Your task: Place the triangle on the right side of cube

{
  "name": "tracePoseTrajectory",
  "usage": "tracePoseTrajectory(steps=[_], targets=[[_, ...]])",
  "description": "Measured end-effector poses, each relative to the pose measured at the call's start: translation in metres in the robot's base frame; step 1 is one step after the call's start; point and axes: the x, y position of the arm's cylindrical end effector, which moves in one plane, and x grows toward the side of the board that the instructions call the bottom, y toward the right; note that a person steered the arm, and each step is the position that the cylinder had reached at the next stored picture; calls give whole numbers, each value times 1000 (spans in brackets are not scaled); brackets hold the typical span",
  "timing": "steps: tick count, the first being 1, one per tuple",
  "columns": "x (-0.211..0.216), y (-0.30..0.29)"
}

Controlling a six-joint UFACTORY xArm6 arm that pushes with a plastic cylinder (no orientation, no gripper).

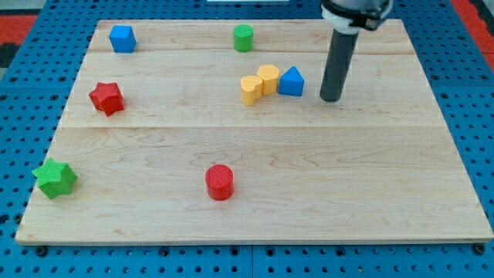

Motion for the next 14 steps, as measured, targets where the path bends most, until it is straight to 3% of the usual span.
tracePoseTrajectory(steps=[1,2,3,4,5,6,7,8,9,10,11,12,14], targets=[[-32,-29],[-67,-29],[-77,-13],[-81,-96],[-81,-109],[-123,-190],[-149,-233],[-173,-182],[-193,-215],[-178,-295],[-186,-278],[-202,-207],[-205,-126]])
